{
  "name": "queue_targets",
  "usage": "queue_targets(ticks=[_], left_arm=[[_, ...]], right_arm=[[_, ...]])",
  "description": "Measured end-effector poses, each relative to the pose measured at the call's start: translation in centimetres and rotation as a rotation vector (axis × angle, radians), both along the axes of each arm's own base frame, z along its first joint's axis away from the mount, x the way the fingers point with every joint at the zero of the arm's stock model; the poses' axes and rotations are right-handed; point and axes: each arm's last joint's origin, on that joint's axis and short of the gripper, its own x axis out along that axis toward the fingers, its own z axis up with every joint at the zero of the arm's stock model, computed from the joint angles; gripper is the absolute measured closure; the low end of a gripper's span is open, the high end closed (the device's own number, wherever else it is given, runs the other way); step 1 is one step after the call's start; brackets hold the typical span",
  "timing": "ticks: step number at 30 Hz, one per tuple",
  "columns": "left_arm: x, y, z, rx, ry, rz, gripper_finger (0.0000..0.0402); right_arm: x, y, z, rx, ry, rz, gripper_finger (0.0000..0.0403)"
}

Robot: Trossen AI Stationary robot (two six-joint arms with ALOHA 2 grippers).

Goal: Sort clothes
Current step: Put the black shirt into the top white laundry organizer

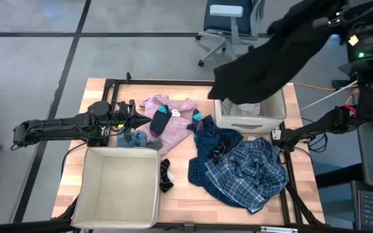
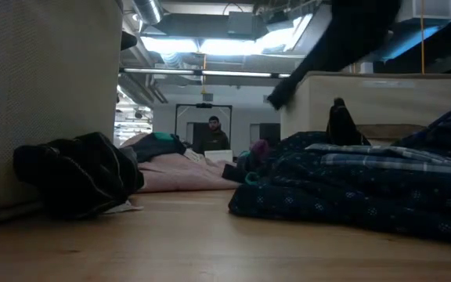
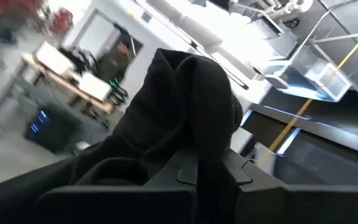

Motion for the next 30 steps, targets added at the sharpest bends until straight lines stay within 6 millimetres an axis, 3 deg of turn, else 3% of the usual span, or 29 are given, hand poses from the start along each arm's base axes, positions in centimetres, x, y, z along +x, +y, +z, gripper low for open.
queue_targets(ticks=[10,17,30], left_arm=[[0.0,0.1,0.0,0.029,0.000,0.042,0.0400],[0.0,0.1,0.0,0.024,-0.001,0.042,0.0400],[0.0,0.1,0.1,0.022,-0.004,0.043,0.0400]], right_arm=[[1.1,-0.4,-2.0,0.095,0.016,0.045,0.0384],[2.8,-0.7,-5.2,0.240,-0.020,0.238,0.0384],[7.0,-1.8,-11.3,0.484,0.073,0.258,0.0384]])
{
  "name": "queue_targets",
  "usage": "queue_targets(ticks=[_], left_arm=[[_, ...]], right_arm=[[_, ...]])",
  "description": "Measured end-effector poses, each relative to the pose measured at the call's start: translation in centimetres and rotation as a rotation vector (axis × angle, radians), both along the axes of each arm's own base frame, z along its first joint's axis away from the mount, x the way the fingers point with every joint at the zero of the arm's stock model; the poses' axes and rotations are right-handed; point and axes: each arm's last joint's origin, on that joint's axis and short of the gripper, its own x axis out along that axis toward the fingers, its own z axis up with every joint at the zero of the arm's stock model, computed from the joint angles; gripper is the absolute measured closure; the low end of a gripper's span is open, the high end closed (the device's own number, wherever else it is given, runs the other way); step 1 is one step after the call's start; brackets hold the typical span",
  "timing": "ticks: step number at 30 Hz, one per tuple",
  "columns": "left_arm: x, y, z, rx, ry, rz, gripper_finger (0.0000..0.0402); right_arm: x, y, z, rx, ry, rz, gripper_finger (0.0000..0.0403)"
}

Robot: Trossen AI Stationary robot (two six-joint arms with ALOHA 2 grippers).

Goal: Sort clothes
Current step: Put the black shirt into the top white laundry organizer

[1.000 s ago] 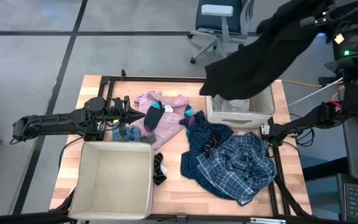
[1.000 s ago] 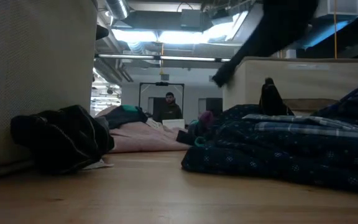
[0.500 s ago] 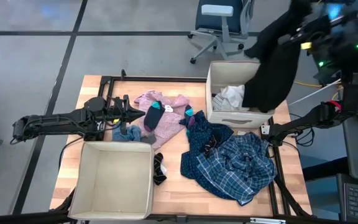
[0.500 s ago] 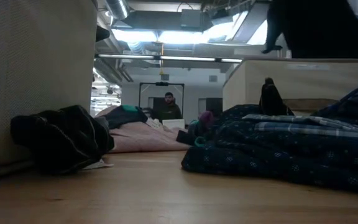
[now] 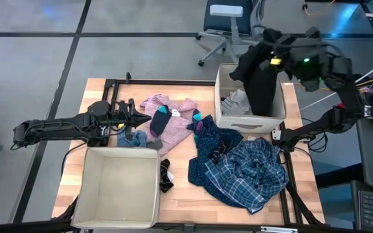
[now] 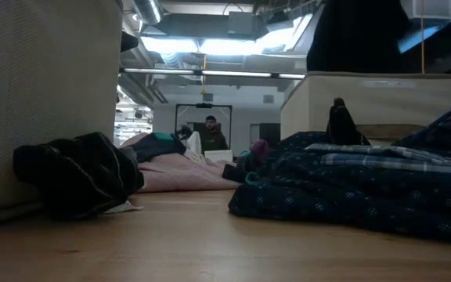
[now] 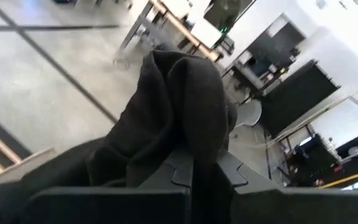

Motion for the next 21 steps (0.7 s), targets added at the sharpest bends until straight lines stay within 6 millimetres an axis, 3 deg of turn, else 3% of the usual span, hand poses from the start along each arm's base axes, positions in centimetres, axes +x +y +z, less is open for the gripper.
queue_targets(ticks=[8,21], left_arm=[[0.0,0.0,0.0,-0.009,-0.001,0.000,0.0400],[0.0,0.0,-0.2,-0.026,0.015,0.001,0.0400]], right_arm=[[1.2,-1.8,-5.2,0.179,0.075,-0.073,0.0384],[3.8,-6.8,-18.1,0.531,0.101,-0.034,0.0384]])
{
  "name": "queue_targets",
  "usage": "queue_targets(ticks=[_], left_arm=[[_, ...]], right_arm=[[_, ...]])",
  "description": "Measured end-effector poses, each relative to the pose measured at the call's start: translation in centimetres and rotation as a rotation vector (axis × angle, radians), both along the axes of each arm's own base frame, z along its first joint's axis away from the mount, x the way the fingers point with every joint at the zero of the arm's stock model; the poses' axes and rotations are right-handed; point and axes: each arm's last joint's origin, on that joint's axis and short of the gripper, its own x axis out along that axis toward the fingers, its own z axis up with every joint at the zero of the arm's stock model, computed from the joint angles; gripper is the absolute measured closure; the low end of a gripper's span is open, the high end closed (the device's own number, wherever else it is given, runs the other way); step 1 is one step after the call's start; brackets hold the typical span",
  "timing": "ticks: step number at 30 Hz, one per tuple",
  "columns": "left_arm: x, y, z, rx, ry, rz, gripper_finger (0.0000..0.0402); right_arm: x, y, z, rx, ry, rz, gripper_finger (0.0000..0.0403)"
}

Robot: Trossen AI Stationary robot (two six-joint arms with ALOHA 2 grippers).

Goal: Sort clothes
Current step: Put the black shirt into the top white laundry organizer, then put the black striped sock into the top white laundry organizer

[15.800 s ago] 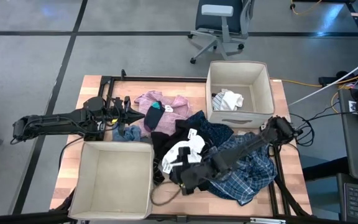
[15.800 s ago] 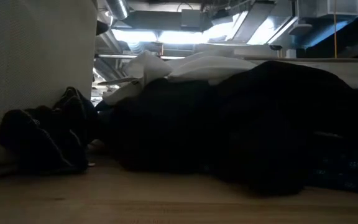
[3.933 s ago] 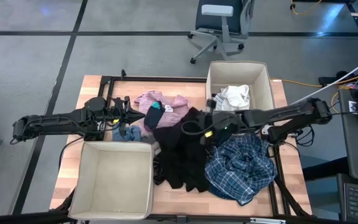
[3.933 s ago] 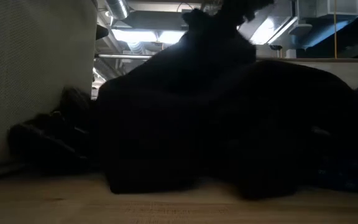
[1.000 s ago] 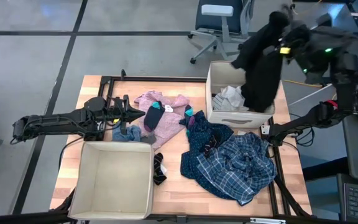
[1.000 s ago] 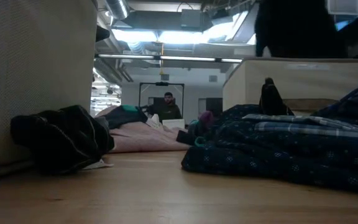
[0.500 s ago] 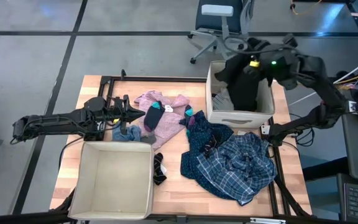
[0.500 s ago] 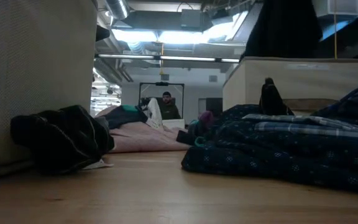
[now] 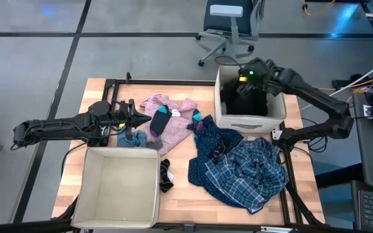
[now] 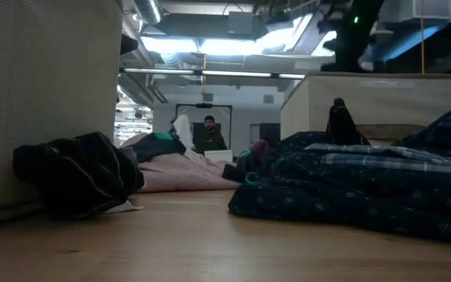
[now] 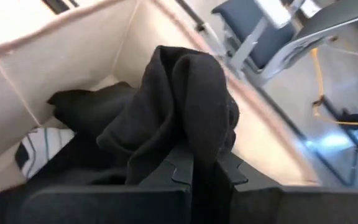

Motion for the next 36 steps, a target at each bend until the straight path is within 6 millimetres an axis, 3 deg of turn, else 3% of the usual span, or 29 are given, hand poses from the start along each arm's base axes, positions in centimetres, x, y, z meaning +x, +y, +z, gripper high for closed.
queue_targets(ticks=[8,18,22,28,31,36], left_arm=[[0.0,0.0,0.0,0.012,0.000,-0.001,0.0400],[0.0,0.0,-0.1,0.021,0.016,-0.002,0.0400],[0.0,0.0,-0.1,0.020,0.016,-0.002,0.0400],[0.0,0.0,-0.1,0.013,0.017,-0.002,0.0400],[0.0,0.0,-0.1,0.011,0.017,-0.001,0.0400],[0.0,0.0,-0.2,0.009,0.018,-0.002,0.0400]], right_arm=[[0.7,-0.9,-5.3,0.036,-0.043,-0.048,0.0384],[0.9,-0.7,-9.4,0.115,-0.096,-0.014,0.0384],[1.0,-0.7,-9.3,0.110,-0.113,-0.021,0.0366],[0.9,-0.7,-8.9,0.120,-0.095,-0.006,0.0267],[0.8,-0.6,-6.9,0.125,-0.085,-0.006,0.0219],[0.6,0.4,-1.4,0.129,-0.110,0.011,0.0169]])
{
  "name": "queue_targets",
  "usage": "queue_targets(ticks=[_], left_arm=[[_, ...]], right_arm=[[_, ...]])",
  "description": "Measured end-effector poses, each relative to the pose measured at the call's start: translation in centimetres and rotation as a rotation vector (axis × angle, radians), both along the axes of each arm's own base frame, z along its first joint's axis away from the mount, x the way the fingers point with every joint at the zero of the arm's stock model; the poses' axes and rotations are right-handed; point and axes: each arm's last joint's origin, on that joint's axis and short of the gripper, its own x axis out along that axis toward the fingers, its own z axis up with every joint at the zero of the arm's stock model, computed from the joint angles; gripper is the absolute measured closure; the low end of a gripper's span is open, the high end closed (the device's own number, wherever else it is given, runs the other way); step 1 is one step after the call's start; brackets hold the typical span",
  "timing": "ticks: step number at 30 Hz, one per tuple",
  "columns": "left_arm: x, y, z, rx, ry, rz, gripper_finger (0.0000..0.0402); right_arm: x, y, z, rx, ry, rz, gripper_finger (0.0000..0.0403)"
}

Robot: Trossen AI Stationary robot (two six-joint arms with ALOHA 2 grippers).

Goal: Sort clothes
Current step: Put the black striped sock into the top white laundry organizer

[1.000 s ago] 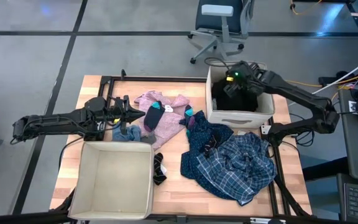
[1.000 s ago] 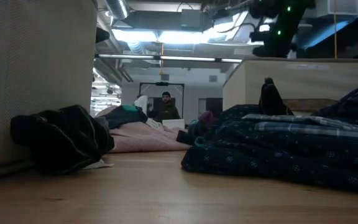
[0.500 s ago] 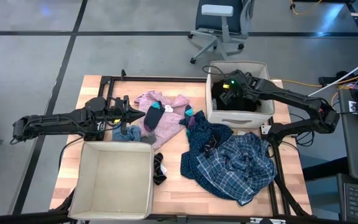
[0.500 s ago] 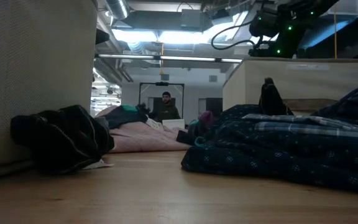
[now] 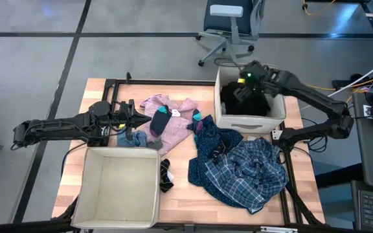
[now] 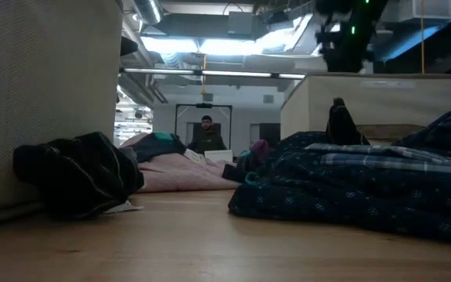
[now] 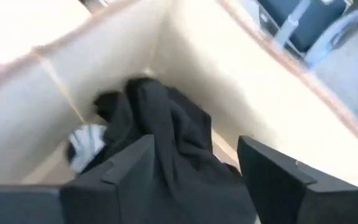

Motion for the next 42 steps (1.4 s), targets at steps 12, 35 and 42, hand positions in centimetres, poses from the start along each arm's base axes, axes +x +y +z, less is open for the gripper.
queue_targets(ticks=[12,35,42], left_arm=[[0.0,0.0,-0.1,0.007,0.006,-0.006,0.0400],[0.0,0.0,-0.1,0.007,0.006,-0.007,0.0400],[0.0,0.0,-0.3,0.001,0.029,-0.007,0.0400]], right_arm=[[3.4,8.8,5.4,0.040,-0.183,0.424,0.0155],[5.5,19.3,-7.9,0.082,0.020,0.950,0.0155],[5.2,19.3,-9.5,0.108,0.036,0.968,0.0155]])
